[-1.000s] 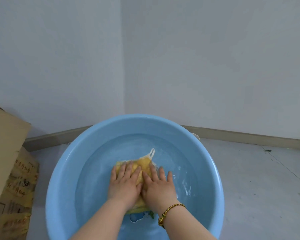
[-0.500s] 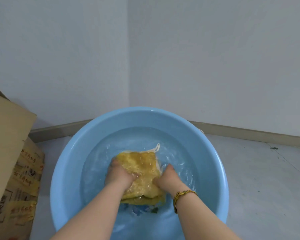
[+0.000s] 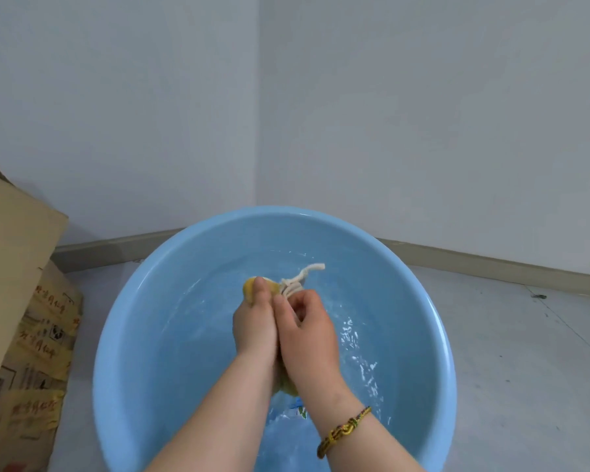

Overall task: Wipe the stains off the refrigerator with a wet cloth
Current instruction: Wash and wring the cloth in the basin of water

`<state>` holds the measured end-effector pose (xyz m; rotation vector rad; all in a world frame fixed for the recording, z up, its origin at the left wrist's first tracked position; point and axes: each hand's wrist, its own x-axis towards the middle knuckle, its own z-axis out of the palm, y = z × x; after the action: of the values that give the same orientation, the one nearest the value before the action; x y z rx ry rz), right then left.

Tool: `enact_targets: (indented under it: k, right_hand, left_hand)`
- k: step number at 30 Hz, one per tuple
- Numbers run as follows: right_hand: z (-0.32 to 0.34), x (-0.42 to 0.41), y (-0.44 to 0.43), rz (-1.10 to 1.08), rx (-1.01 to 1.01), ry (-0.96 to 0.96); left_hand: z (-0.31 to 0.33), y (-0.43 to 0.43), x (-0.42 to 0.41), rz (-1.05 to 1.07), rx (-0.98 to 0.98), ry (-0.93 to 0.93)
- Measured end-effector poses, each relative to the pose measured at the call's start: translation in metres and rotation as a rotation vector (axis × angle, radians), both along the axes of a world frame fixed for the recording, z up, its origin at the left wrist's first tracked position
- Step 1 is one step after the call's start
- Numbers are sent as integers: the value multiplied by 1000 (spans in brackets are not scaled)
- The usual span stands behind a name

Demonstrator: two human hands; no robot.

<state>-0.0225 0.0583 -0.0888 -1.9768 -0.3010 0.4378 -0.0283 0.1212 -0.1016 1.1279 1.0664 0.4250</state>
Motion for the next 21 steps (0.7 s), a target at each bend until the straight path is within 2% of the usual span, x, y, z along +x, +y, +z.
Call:
enact_targets:
  k: [3,6,8,11,13,15,18,21]
  right_hand:
    - [-5,14,4,-18,-110,-33]
    - [-6,22,3,-72,-81,59]
    - [-2,11,1,-42,-70,-5]
    - [6,-4,1,50,-84,-186]
    - [5,4,1,69,-132,-216]
    - [-1,17,0,80,-302,-196]
    - [-18,24,-6,103,-607,-137]
    - [-29,24,-13,166,-714,-87]
  left_hand:
    - [7,-9,-1,-16,9,13]
    - [9,-14,-3,-64,54,10]
    - [8,-7,-4,-45,90,6]
    - [10,4,-4,1,-58,-66]
    - [8,3,-5,-51,-134,-59]
    - [3,-1,-4,-109,-175,-36]
    - [-17,3,-6,-134,-135,56]
    - [-36,13,-11,-158,-118,150]
